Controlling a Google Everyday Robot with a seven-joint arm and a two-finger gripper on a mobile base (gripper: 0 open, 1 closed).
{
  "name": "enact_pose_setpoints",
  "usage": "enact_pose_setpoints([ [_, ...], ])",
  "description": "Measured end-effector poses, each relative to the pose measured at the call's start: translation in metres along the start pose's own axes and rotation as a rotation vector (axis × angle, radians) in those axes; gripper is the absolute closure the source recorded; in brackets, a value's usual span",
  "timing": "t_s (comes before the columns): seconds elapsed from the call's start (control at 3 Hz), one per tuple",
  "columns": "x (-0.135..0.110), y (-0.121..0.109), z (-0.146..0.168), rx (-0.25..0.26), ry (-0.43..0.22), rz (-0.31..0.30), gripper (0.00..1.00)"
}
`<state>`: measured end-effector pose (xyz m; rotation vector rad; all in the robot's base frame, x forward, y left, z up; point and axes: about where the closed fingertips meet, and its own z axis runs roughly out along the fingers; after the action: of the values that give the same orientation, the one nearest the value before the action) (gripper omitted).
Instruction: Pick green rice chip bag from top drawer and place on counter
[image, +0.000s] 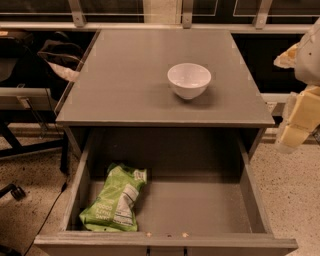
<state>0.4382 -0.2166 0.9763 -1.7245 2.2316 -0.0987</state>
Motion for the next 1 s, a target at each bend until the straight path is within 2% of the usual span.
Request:
enact_pose_setpoints([
  [0.33,0.0,0.0,0.0,0.0,0.0,0.0,0.0],
  [0.67,0.001,-0.004,0.008,0.035,-0.058,0.078,0.0],
  [1.0,0.008,0.007,0.052,0.046,-0.194,0.412,0.0],
])
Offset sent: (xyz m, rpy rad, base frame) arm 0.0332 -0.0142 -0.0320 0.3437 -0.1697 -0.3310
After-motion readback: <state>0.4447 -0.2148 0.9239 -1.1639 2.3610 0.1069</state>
